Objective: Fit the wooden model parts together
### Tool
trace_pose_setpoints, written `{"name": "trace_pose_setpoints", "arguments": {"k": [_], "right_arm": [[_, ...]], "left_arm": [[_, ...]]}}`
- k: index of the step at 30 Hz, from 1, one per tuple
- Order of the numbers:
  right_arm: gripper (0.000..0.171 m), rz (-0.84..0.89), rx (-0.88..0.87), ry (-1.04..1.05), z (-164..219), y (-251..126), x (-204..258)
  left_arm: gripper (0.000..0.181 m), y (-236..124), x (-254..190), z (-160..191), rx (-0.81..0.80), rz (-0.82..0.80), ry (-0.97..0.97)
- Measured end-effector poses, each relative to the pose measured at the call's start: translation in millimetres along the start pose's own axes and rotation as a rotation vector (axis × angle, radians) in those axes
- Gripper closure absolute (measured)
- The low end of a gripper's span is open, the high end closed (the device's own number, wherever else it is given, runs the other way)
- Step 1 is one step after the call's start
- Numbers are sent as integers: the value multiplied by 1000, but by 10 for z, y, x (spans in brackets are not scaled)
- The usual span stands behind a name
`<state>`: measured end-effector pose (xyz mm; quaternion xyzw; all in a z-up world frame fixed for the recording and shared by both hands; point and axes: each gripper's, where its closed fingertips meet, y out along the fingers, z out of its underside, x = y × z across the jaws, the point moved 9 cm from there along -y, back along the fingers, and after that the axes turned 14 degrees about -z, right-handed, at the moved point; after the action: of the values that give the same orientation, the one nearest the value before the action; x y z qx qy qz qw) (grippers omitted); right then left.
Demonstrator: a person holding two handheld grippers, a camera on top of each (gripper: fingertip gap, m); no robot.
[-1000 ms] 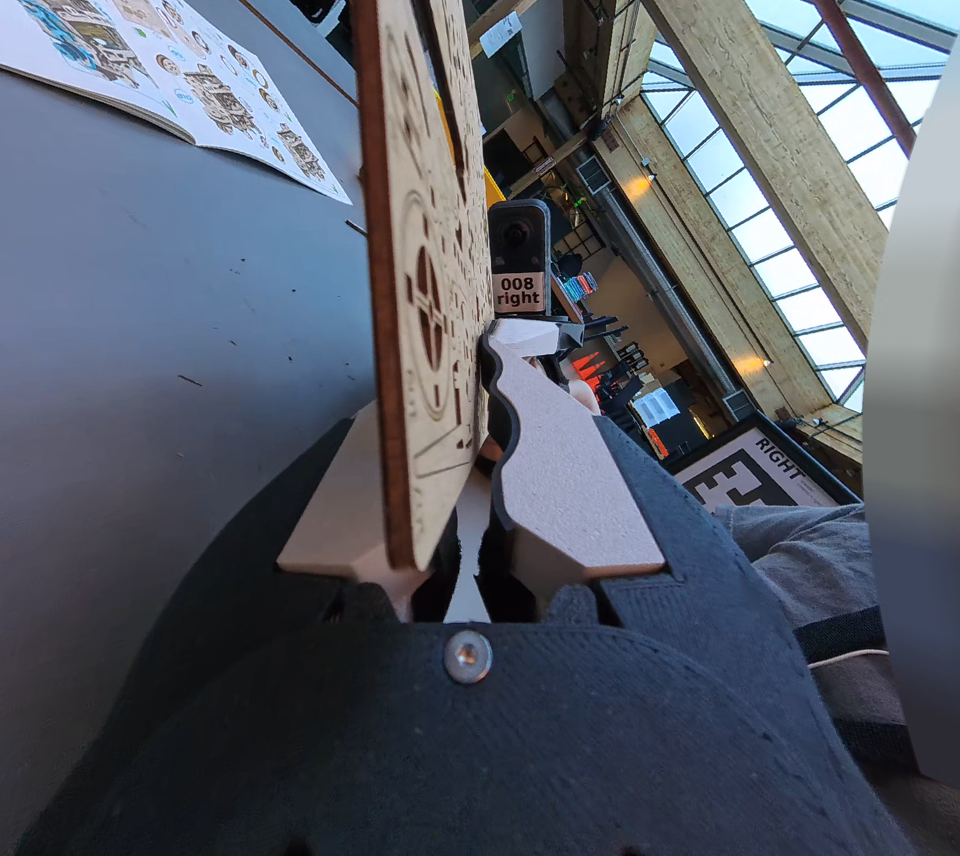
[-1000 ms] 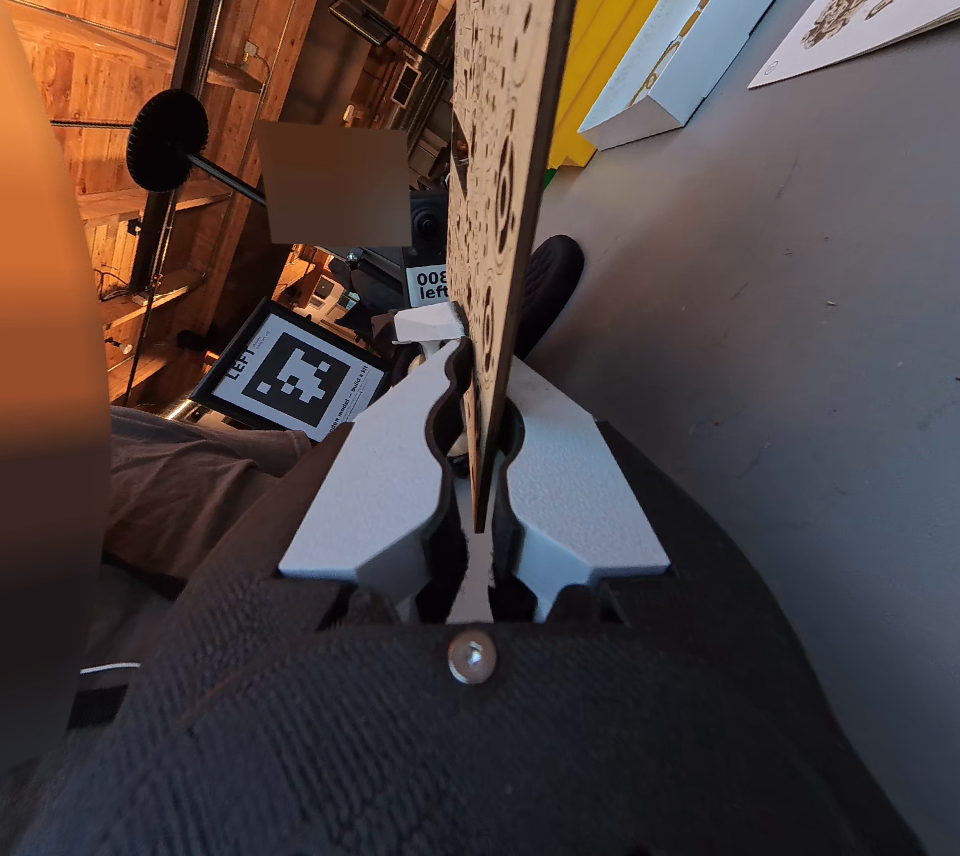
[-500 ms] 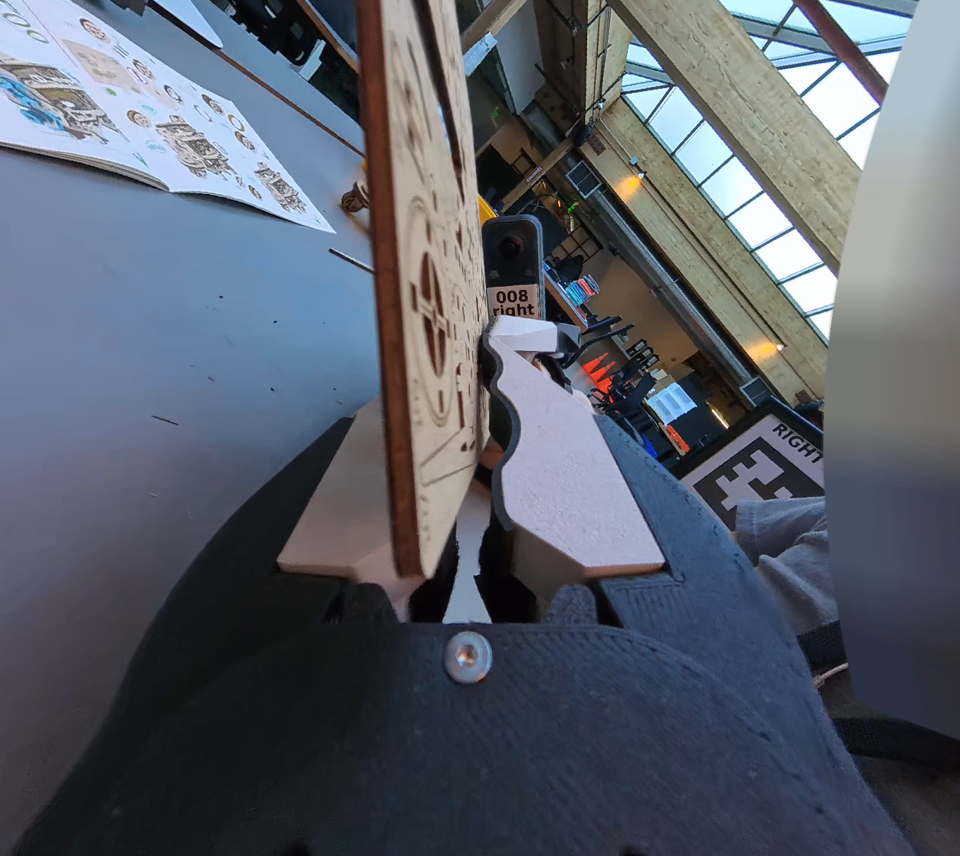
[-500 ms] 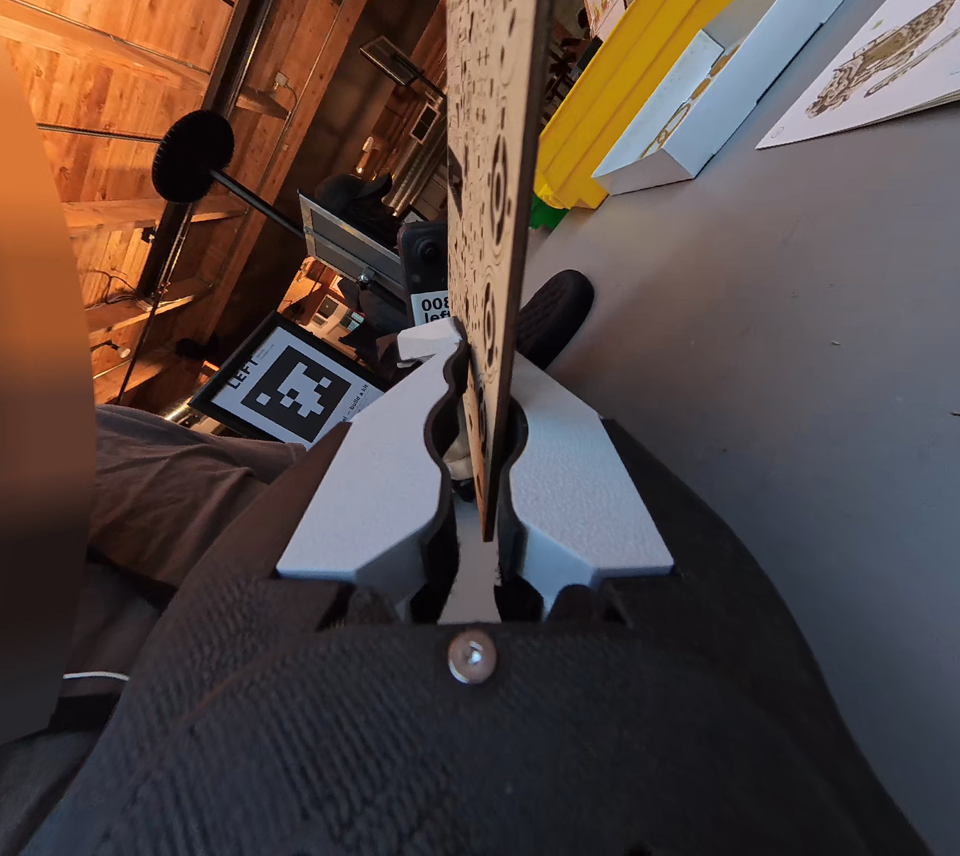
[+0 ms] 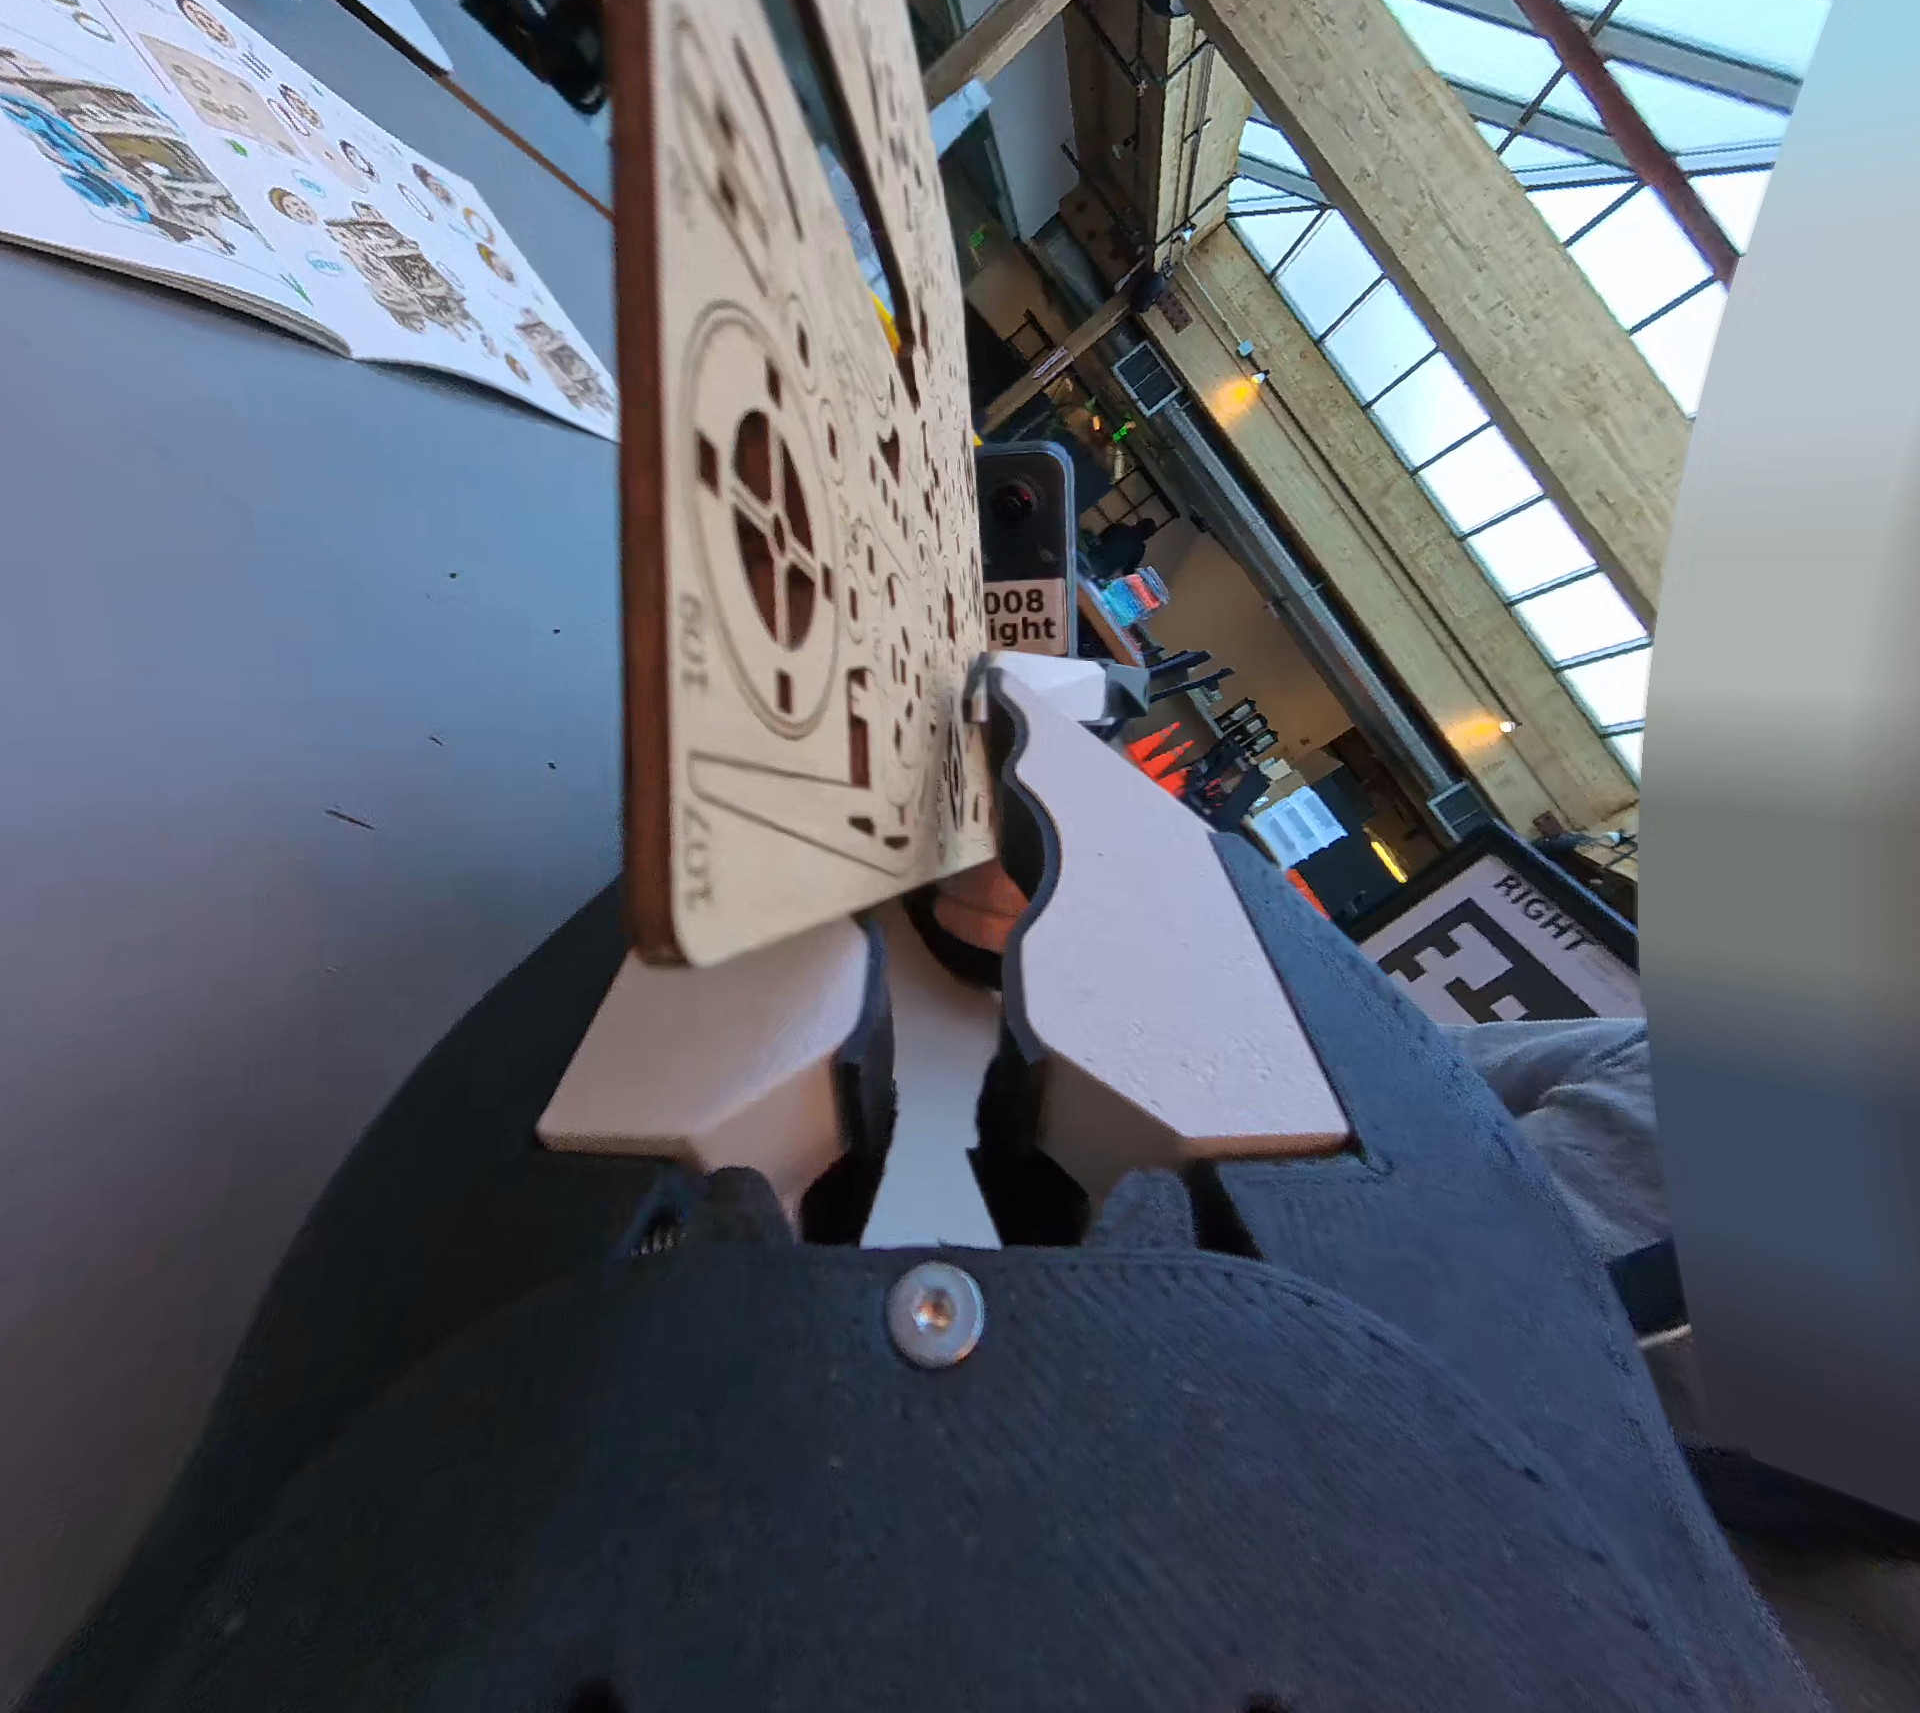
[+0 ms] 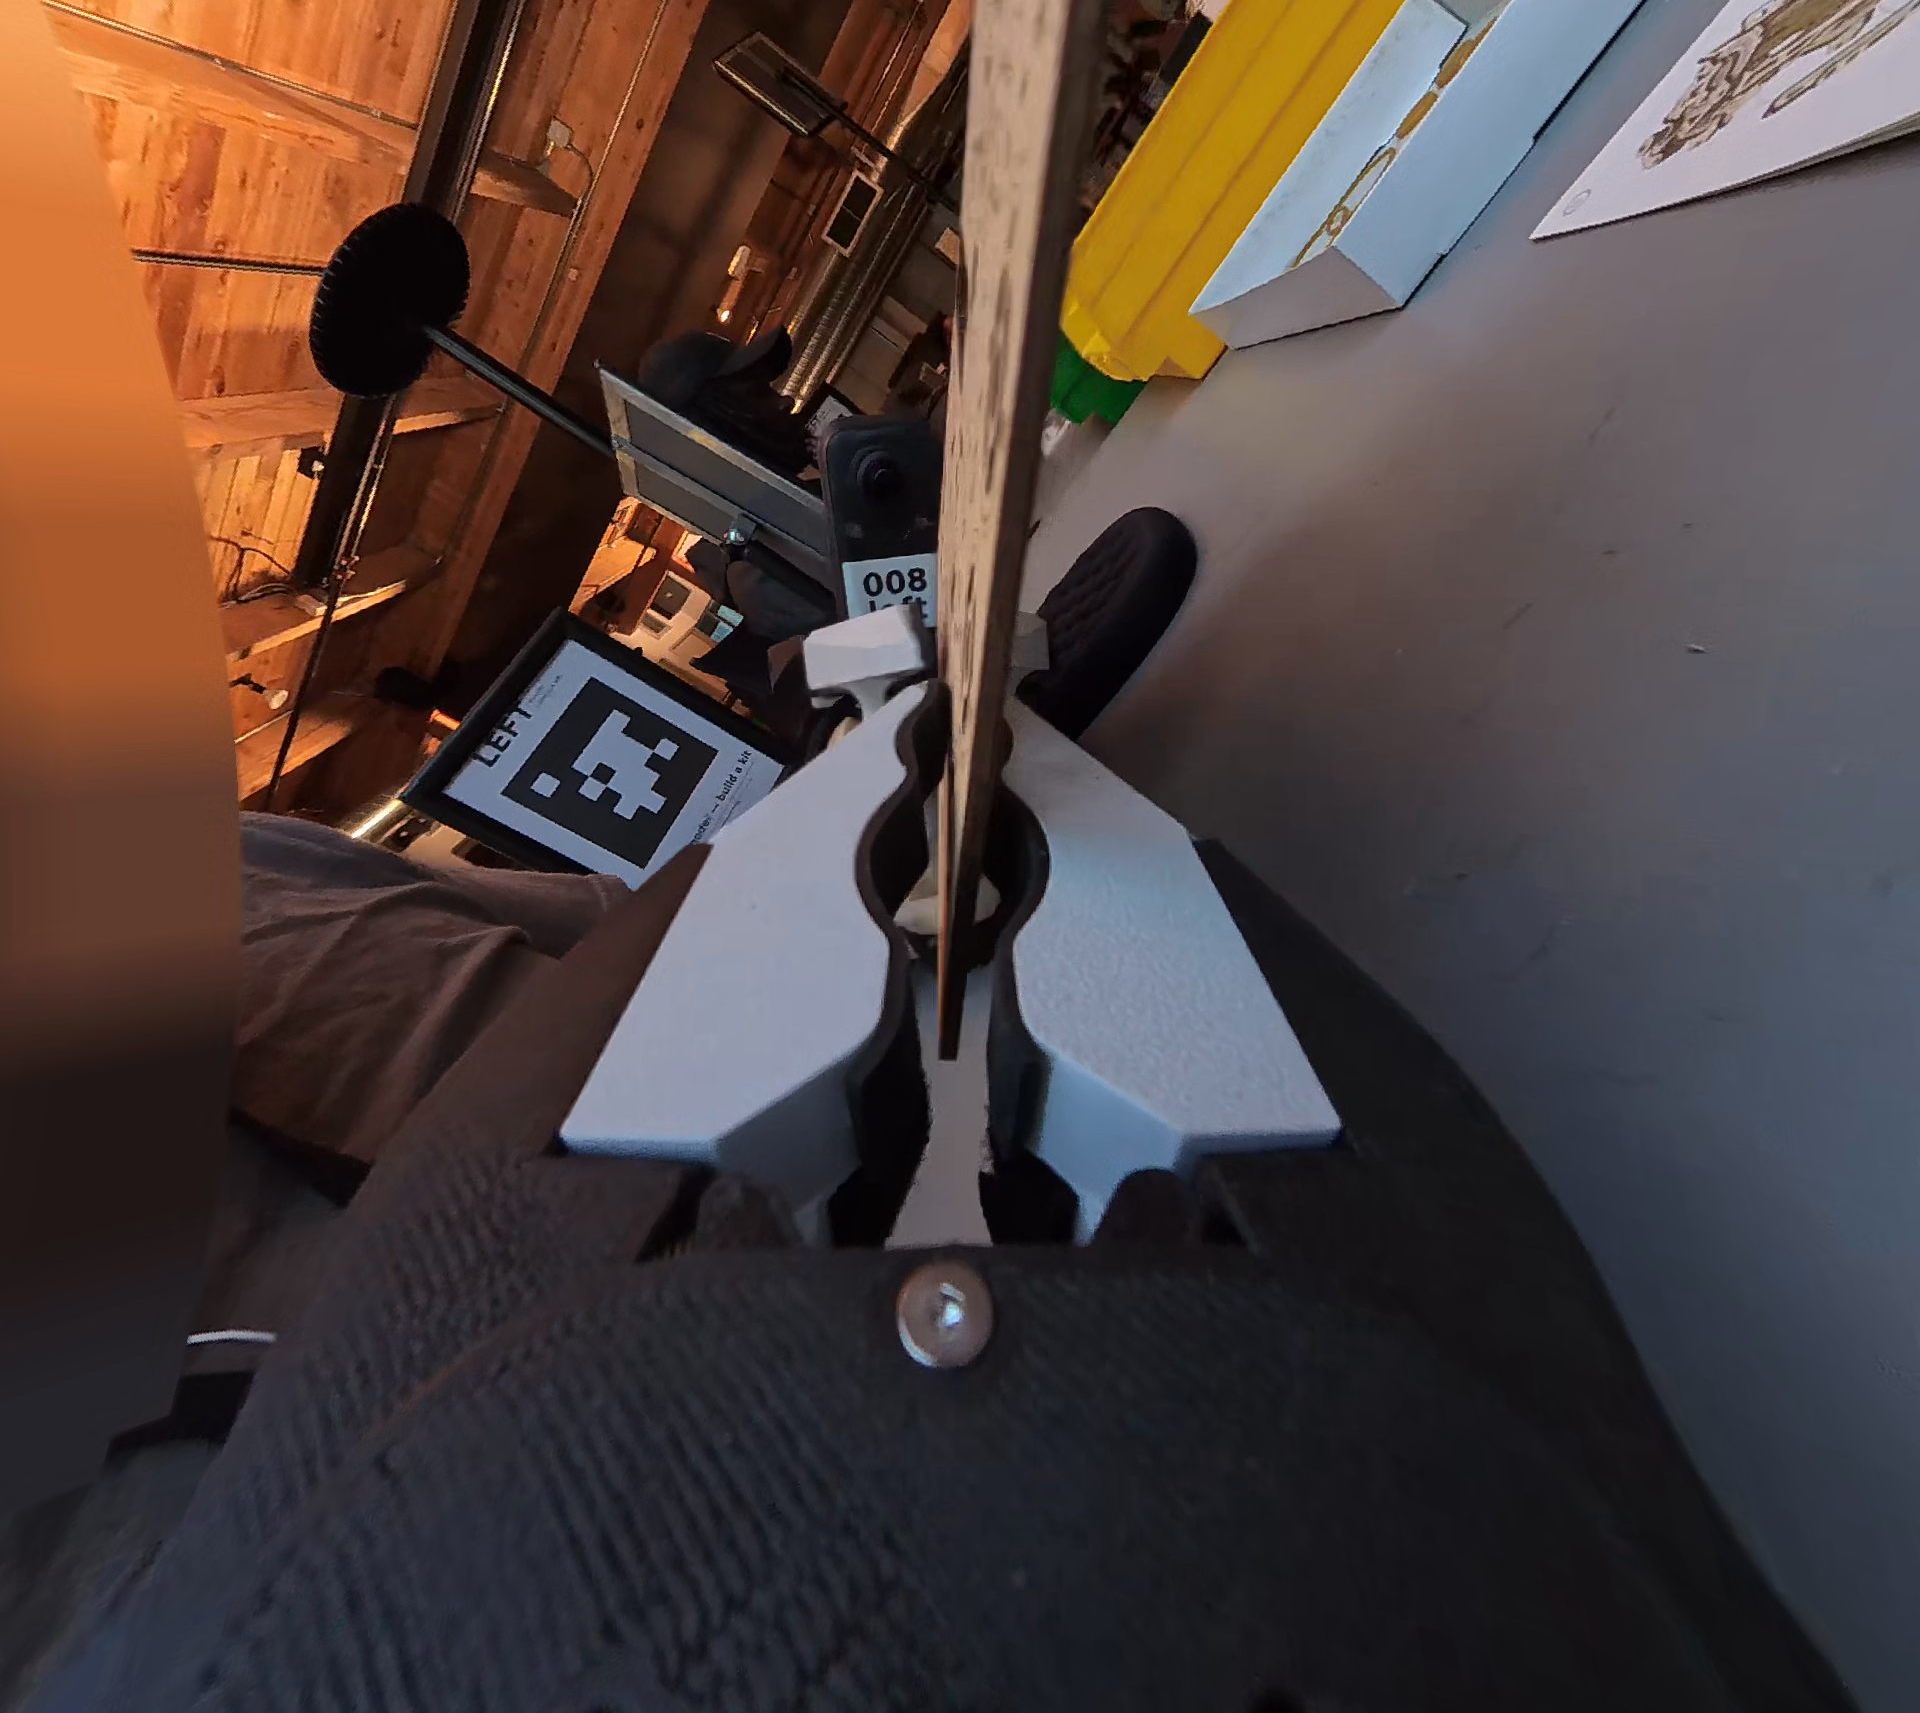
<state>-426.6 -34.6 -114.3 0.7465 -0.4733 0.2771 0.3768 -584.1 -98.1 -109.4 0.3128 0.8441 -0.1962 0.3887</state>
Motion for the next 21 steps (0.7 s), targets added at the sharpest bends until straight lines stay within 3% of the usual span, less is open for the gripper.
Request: {"name": "trace_pose_setpoints", "arguments": {"k": [3,8,21], "right_arm": [[170,22,-28,-26,-23,-45,13],[170,-3,-26,-12,-19,-31,12],[170,-9,-22,-3,-15,-39,12]], "left_arm": [[167,-3,23,4,47,53,-56],[178,57,-17,61,125,45,-1],[179,64,-19,68,137,41,8]]}}
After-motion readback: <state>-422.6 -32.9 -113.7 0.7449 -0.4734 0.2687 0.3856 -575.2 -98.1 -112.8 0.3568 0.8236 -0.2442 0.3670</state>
